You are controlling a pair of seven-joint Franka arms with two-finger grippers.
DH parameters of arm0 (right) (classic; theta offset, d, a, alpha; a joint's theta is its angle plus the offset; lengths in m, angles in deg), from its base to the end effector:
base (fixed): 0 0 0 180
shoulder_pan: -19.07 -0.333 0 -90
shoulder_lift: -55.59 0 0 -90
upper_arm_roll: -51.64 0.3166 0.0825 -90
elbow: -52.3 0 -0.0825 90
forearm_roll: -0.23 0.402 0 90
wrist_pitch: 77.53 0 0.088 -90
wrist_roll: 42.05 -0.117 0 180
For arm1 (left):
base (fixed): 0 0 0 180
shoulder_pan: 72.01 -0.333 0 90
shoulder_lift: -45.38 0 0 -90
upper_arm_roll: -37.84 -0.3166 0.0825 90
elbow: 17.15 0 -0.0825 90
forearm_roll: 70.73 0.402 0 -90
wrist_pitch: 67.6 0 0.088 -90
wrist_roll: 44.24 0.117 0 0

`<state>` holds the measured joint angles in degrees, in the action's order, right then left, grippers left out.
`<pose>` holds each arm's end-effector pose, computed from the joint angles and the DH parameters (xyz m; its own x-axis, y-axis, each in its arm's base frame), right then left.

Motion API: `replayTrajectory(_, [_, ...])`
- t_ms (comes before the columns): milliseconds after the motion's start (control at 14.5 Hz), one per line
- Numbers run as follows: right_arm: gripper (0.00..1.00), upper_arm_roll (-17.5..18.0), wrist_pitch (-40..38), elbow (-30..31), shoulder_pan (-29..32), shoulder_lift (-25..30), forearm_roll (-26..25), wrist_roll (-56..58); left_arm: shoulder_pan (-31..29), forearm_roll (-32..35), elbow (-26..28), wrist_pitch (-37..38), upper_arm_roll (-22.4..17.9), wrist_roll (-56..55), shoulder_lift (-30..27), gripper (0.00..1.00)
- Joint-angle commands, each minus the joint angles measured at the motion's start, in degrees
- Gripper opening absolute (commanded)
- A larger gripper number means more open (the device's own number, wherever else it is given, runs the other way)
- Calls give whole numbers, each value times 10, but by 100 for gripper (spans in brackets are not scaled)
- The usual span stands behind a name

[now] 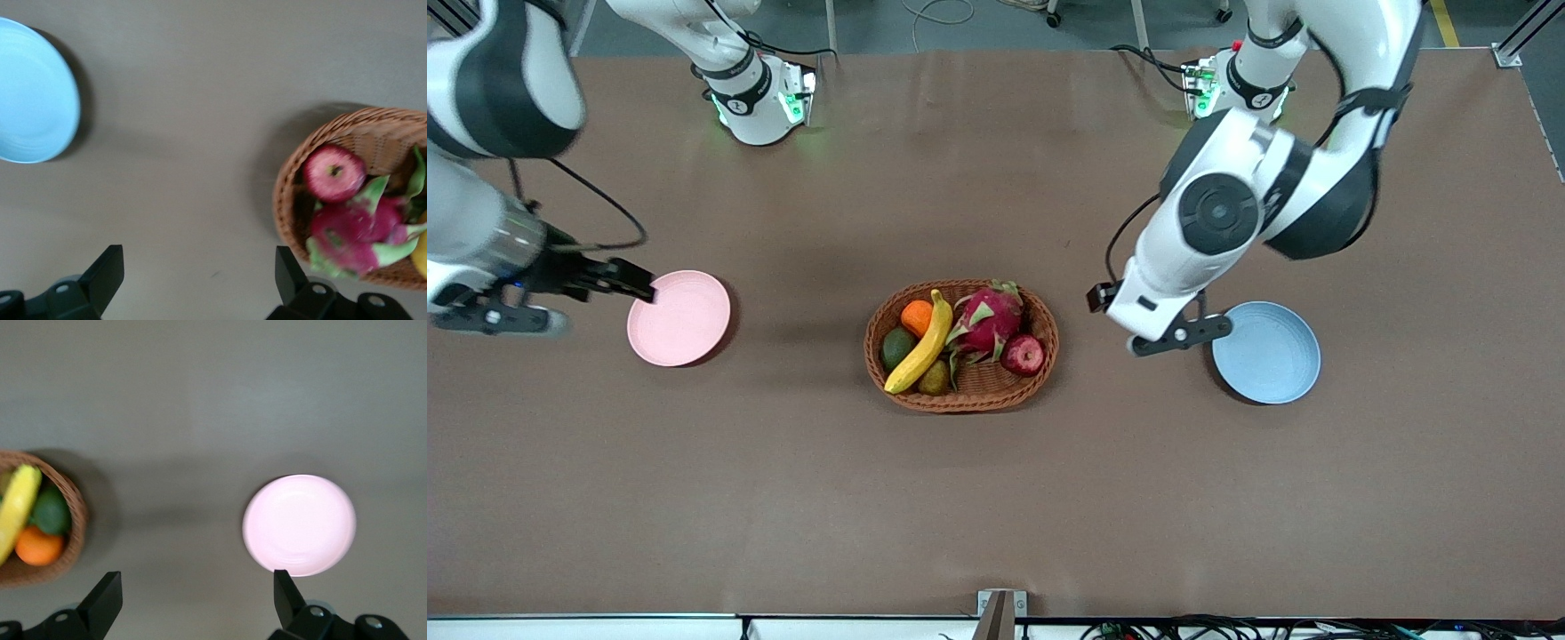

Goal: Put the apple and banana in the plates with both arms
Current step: 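Reach both grippers into the basket toward the apple and banana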

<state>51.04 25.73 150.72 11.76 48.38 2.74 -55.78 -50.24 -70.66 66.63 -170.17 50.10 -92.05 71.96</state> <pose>0.6093 0.0761 0.4874 0.9900 -0.1321 -0.0501 -0.1337 -0.9906 -0.0298 0.5850 -0.3694 0.3949 0.9552 0.2526 -0.1541 0.2510 -0.9675 -0.0302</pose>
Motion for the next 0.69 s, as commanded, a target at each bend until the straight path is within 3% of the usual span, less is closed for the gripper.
replayTrajectory(0, [100, -2, 61, -17, -96, -57, 4, -170, 26, -10, -25, -52, -3, -79, 43, 100])
replayTrajectory(207, [100, -2, 147, -24, -172, -124, 46, -255, 43, -34, -25, -139, -3, -175, 86, 100])
replayTrajectory(345, [100, -2, 192, -25, -190, -161, 81, -303, 54, -37, -25, -174, -3, -230, 106, 100])
replayTrajectory(621, [100, -2, 195, -68, -220, -232, 80, -312, 63, -49, -24, -224, -3, -293, 138, 100])
